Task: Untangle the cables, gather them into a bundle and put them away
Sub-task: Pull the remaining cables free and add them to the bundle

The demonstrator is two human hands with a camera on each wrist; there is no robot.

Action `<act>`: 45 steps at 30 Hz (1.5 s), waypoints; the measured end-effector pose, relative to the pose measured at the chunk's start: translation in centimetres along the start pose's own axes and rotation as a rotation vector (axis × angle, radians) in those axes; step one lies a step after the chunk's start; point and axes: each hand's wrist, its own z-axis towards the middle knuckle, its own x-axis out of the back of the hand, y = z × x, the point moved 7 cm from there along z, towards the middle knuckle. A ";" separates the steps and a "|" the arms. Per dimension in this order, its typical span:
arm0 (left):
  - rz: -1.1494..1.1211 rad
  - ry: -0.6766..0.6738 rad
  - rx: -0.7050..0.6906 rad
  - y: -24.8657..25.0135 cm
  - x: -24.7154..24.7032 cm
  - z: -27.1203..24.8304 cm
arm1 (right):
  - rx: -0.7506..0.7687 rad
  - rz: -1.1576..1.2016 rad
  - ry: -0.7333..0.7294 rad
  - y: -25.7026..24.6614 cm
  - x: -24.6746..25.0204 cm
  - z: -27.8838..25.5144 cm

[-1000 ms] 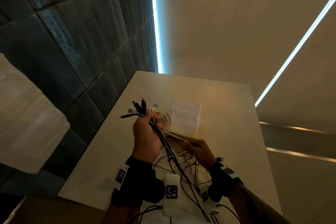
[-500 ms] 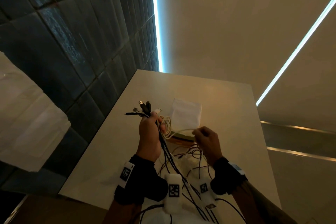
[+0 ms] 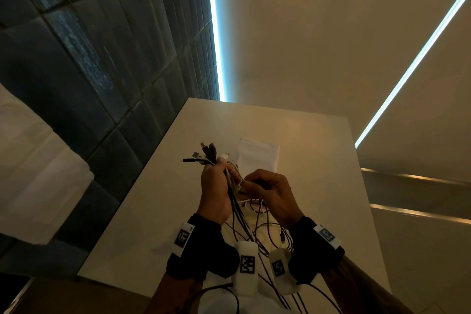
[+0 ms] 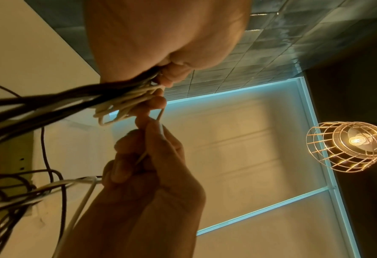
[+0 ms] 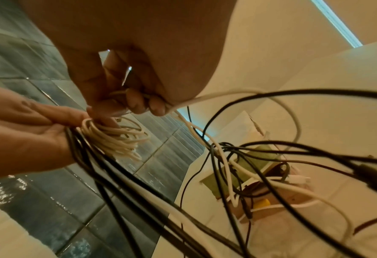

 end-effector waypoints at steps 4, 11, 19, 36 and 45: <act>0.036 0.010 0.001 -0.2 0.0 0.0 | 0.023 -0.037 -0.023 0.3 -0.3 -0.3; -0.184 -0.102 -0.014 1.2 -1.0 -0.8 | 0.019 -0.104 -0.108 1.6 -0.3 -0.1; -0.183 -0.121 -0.102 2.3 -0.6 -1.3 | -0.101 -0.156 -0.010 6.2 2.4 0.3; -0.155 -0.093 -0.104 2.2 0.8 -0.6 | -0.309 -0.346 0.201 11.4 6.2 0.0; 0.011 0.006 -0.032 0.7 0.6 -0.2 | 0.036 0.026 0.238 -0.5 2.1 1.5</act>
